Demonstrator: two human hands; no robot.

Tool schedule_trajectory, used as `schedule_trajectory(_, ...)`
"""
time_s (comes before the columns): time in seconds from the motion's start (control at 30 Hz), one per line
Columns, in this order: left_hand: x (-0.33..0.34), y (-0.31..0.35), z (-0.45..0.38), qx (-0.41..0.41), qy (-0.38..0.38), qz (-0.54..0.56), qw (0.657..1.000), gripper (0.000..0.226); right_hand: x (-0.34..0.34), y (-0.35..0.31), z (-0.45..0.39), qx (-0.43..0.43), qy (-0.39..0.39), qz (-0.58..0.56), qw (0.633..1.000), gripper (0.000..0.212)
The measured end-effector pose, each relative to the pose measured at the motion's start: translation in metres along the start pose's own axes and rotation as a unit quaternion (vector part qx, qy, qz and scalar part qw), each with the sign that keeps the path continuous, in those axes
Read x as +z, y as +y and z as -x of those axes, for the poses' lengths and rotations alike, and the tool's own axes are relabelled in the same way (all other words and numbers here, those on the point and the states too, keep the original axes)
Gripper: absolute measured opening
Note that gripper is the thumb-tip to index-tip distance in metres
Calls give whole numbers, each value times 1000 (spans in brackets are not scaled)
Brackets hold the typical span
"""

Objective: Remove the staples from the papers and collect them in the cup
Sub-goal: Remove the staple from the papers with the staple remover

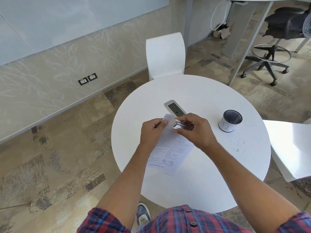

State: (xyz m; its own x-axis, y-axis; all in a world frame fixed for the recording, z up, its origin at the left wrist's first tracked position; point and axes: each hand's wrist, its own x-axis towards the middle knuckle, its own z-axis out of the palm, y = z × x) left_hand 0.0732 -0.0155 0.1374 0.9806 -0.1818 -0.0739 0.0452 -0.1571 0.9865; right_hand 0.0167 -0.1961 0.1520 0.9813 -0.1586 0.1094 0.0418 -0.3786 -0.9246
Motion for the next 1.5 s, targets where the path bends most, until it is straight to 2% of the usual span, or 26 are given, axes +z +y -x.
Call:
schedule_trajectory(0.07, 0, -1, 0, -9, 0, 17, 1000, 21, 0, 0, -2, -2, 4, 17, 1000, 39)
schedule_trajectory(0.13, -1, -1, 0, -16, 1, 31, 999, 12, 0, -2, -4, -1, 10, 30, 1000, 36)
schedule_trajectory(0.37, -2, -3, -1, -22, 0, 37, 999, 12, -7, -11, -9, 38, -26, -12, 999, 19)
schedule_trajectory(0.5, 0, -3, 0, -28, 5, 47, 998, 12, -10, -9, -12, 42, -50, 60, 996, 35)
schedule_trajectory(0.6, 1, -5, -1, -31, 7, 50, 998, 12, -10, -9, -12, 35, -65, 70, 995, 49)
schedule_trajectory(0.73, 1, -4, 0, -25, 5, 54, 998, 13, -9, -14, -10, 16, -61, 64, 996, 39)
schedule_trajectory(1.0, 0, 1, -1, -6, 8, 10, 1000, 13, -22, -23, -18, -3, -72, 99, 993, 37)
schedule_trajectory(1.13, 1, 5, 0, -9, 2, 0, 1000, 11, -31, -32, -28, -49, -92, 195, 975, 43)
schedule_trajectory(1.27, 2, 6, 1, -15, -3, -7, 1000, 11, -40, -46, -35, -57, -127, 316, 939, 49)
schedule_trajectory(1.5, 2, 12, 3, -9, 1, -6, 1000, 8, -49, -67, -45, -57, -165, 413, 894, 47)
